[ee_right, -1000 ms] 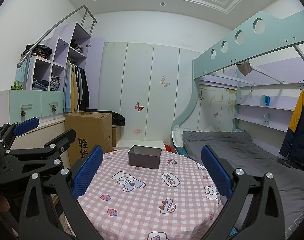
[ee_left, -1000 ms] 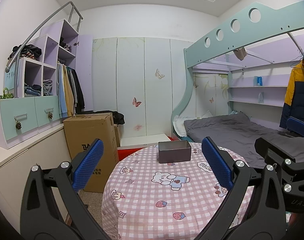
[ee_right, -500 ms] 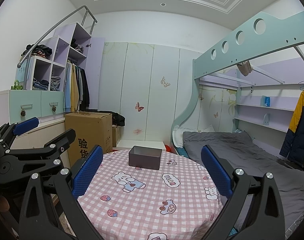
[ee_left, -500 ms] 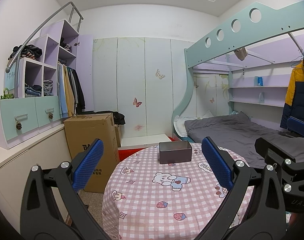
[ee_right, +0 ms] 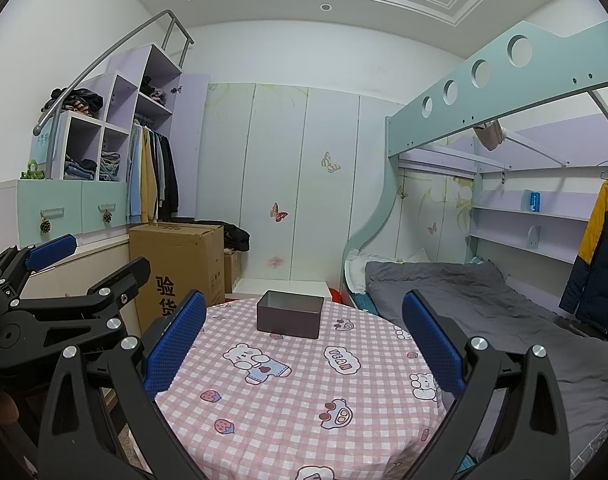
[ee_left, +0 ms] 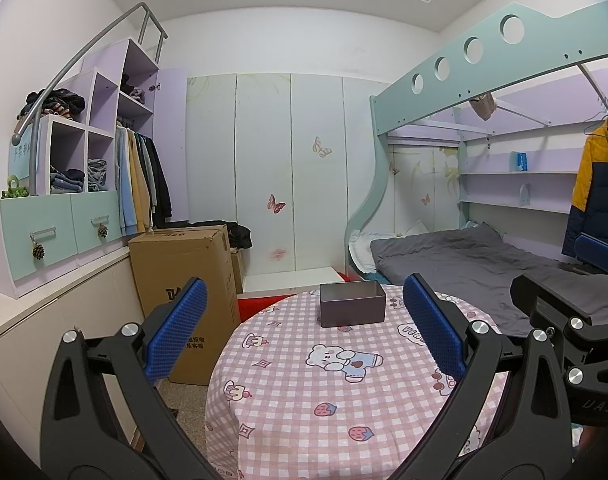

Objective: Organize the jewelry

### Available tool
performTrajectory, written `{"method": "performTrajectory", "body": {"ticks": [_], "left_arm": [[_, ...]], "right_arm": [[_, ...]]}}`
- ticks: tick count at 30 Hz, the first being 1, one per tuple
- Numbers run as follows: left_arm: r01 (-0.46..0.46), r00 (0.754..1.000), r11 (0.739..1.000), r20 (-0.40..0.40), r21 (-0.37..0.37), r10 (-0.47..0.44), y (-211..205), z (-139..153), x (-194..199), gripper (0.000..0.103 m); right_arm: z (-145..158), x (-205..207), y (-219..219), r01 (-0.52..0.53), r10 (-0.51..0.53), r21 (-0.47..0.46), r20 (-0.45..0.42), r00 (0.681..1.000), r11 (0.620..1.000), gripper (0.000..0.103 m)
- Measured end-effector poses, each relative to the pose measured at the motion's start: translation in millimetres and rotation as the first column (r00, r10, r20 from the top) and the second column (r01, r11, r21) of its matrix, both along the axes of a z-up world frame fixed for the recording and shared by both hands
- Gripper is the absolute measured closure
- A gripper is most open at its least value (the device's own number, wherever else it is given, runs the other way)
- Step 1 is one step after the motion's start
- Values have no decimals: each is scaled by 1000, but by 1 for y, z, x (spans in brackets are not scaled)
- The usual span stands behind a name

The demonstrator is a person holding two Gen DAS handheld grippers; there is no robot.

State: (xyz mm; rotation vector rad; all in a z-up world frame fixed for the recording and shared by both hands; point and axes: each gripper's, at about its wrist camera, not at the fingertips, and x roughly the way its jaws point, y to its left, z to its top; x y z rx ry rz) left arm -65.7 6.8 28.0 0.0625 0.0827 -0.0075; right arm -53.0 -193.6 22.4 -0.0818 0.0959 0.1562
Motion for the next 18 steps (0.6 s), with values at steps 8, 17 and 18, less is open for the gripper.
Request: {"method": "performTrajectory", "body": {"ticks": [8,17,18], "left_arm": [[1,1000,1000,0,0,-1,1,0,0,7],[0,1000,1000,-2,0,0,3,-2,-1,7],[0,1000,1000,-2,0,0,3,-2,-2,7]], "right_arm": [[-1,2,-2,-1,1,0,-1,1000,1000,8],[-1,4,-2,0,0,-1,-3,1000,1000,8],[-1,5,-2,0,0,-1,-3,1000,1000,8]]}}
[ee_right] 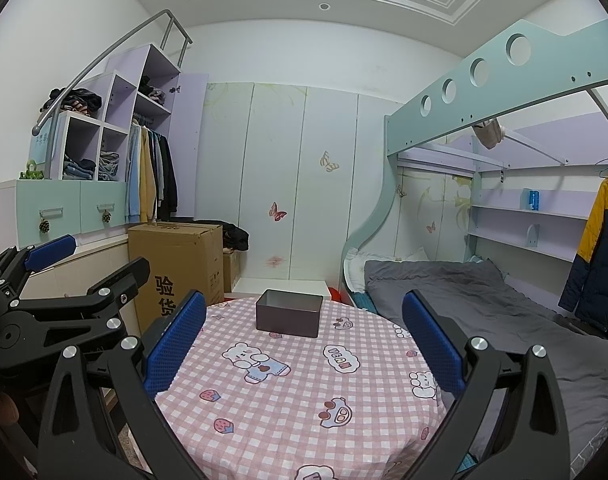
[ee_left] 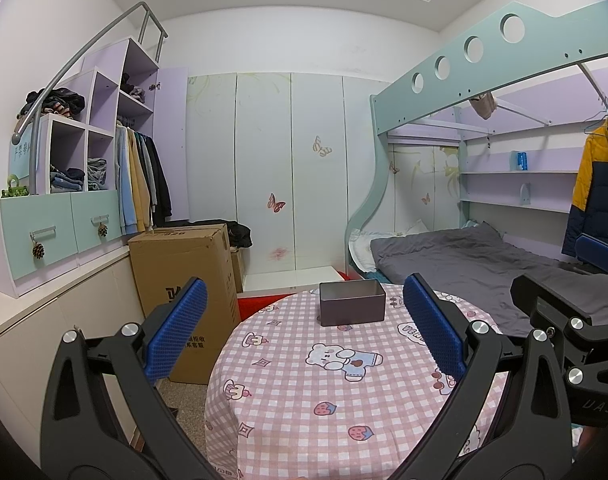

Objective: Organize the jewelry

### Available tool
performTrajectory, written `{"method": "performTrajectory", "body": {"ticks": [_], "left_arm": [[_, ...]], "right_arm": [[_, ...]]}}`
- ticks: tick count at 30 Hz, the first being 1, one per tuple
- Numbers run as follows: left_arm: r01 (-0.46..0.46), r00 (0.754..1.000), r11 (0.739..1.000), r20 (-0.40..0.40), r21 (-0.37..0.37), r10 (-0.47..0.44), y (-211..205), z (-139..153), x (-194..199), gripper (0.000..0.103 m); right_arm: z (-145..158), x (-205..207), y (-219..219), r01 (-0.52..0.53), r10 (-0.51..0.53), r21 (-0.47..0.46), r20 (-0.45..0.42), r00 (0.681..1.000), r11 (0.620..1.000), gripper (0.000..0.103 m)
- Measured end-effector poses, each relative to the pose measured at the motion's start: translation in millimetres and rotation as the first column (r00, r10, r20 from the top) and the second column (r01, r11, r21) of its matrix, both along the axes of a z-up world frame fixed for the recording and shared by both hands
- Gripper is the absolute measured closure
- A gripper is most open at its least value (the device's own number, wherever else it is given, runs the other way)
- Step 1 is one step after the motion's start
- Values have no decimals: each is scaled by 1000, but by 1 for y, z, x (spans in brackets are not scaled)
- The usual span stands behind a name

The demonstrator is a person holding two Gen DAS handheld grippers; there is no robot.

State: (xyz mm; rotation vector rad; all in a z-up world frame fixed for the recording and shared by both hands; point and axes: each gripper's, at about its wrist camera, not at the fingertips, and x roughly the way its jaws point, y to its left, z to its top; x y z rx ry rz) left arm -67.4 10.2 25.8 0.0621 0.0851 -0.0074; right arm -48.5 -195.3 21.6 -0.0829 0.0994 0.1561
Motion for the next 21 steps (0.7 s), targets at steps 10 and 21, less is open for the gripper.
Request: {"method": "performTrajectory", "body": {"ticks": [10,21], "left_arm": [[-2,1000,1000,-7,3,2,2,-3,-1,7],[-4,999,1000,-45,10,5,0,-9,11,7]], "right_arm": [[-2,3,-1,2,-2,0,-7,1000,1000,8],[-10,15,-1,4,-4,4,-39,999,1000,8]]}}
